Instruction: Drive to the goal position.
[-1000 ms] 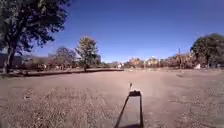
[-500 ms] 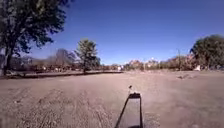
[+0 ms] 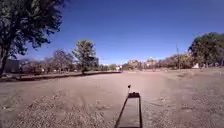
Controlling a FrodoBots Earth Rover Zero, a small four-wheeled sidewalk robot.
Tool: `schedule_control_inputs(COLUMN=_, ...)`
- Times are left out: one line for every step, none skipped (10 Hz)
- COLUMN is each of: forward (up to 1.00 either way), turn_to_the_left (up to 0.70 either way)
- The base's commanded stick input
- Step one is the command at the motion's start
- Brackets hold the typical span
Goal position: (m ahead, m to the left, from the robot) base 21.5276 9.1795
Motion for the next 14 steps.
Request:
schedule_control_inputs(forward=0.50, turn_to_the_left=0.00)
schedule_control_inputs(forward=0.50, turn_to_the_left=0.00)
schedule_control_inputs(forward=0.50, turn_to_the_left=0.00)
schedule_control_inputs(forward=0.50, turn_to_the_left=0.00)
schedule_control_inputs(forward=0.50, turn_to_the_left=0.00)
schedule_control_inputs(forward=0.50, turn_to_the_left=0.00)
schedule_control_inputs(forward=0.50, turn_to_the_left=0.00)
schedule_control_inputs(forward=0.50, turn_to_the_left=0.00)
schedule_control_inputs(forward=0.50, turn_to_the_left=0.00)
schedule_control_inputs(forward=0.50, turn_to_the_left=0.00)
schedule_control_inputs(forward=0.50, turn_to_the_left=0.00)
schedule_control_inputs(forward=0.50, turn_to_the_left=0.00)
schedule_control_inputs(forward=0.50, turn_to_the_left=0.00)
schedule_control_inputs(forward=0.50, turn_to_the_left=0.00)
